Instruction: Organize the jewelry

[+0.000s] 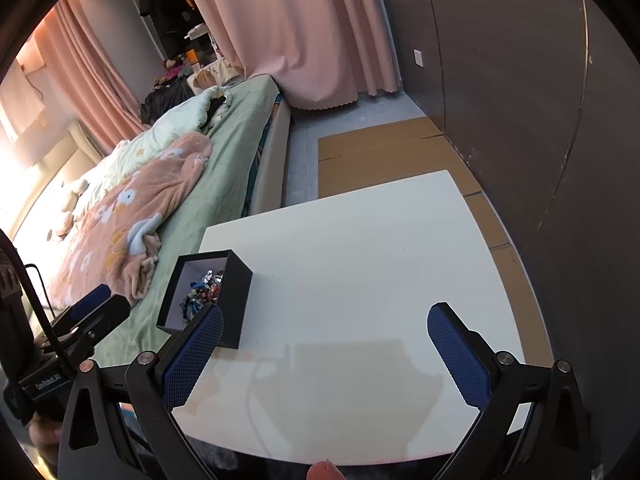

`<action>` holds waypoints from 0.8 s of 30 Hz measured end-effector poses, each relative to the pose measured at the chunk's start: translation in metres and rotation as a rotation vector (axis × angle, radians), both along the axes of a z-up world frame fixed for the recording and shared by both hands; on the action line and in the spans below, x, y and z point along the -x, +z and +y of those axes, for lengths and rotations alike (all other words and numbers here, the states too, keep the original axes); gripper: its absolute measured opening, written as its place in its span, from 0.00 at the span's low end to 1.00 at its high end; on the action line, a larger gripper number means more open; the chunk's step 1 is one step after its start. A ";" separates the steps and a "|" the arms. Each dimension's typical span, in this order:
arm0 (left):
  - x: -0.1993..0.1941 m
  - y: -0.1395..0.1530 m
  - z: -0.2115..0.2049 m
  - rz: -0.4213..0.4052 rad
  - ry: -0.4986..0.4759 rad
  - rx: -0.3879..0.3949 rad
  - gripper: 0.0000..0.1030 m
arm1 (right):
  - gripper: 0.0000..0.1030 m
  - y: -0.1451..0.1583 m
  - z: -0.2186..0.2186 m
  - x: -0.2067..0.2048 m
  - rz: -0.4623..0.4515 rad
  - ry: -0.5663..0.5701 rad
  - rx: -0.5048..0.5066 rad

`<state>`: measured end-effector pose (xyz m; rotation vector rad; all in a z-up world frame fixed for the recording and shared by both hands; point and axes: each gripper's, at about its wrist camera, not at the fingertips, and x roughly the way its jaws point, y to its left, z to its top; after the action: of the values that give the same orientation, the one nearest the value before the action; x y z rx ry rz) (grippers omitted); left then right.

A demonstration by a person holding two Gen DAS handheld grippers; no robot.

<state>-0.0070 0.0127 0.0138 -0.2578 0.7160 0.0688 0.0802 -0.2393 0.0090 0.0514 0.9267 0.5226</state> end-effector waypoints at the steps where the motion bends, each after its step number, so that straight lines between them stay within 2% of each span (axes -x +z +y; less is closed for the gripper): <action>1: 0.000 0.000 0.000 0.001 0.000 -0.002 1.00 | 1.00 0.000 0.000 0.000 0.002 -0.001 -0.001; 24: 0.003 0.003 0.000 -0.011 0.008 0.000 1.00 | 1.00 0.002 0.007 0.003 -0.009 0.016 0.014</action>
<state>-0.0095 0.0132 0.0167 -0.2609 0.7046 0.0749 0.0774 -0.2324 0.0115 0.0290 0.9224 0.5310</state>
